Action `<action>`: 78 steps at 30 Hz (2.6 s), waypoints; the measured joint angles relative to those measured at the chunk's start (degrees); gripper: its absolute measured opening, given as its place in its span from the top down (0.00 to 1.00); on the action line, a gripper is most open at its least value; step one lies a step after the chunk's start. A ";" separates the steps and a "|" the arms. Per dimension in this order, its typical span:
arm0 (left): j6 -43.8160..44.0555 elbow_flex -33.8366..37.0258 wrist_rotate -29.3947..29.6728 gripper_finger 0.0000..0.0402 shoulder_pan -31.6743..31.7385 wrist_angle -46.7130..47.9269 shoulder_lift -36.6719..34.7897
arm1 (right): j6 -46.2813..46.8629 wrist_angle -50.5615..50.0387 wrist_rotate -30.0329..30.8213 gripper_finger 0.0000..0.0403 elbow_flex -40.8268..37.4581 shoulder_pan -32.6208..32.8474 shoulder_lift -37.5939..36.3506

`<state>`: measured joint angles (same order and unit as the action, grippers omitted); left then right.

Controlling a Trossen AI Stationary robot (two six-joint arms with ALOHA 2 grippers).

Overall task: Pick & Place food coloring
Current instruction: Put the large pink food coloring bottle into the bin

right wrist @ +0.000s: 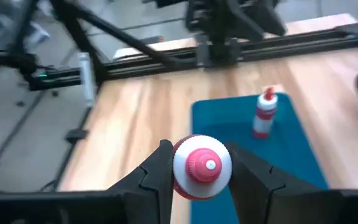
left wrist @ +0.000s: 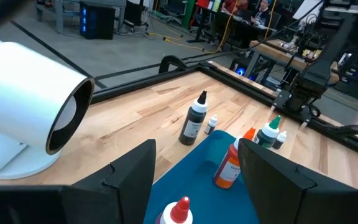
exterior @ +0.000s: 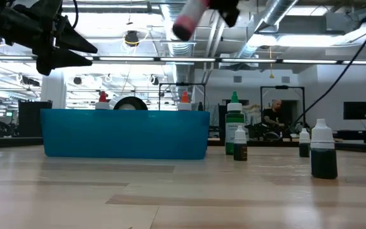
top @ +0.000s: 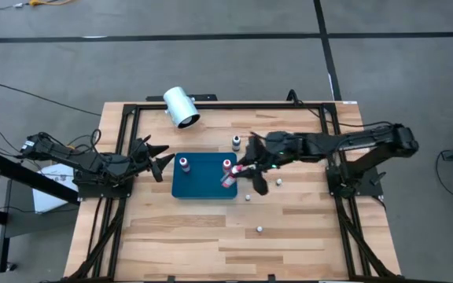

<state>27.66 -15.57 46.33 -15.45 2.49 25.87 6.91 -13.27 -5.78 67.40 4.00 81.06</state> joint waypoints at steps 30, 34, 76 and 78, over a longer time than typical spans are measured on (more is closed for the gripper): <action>0.00 -0.02 -1.06 0.45 0.00 3.30 -0.01 | -7.35 -5.91 12.94 0.72 4.18 -0.67 21.64; 0.00 -0.02 -1.07 0.45 0.00 3.60 0.00 | -8.71 -5.31 14.33 0.71 4.25 -0.67 22.68; 0.22 -0.02 -1.10 0.45 0.00 4.30 0.00 | -9.96 -4.90 13.19 0.66 4.10 -1.04 24.24; 0.22 -0.02 -1.11 0.45 0.00 4.30 0.00 | -9.96 -4.93 13.18 0.66 4.10 -1.04 24.24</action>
<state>27.88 -15.59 45.21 -15.44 6.79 25.87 -3.05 -18.20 7.40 71.50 2.96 105.30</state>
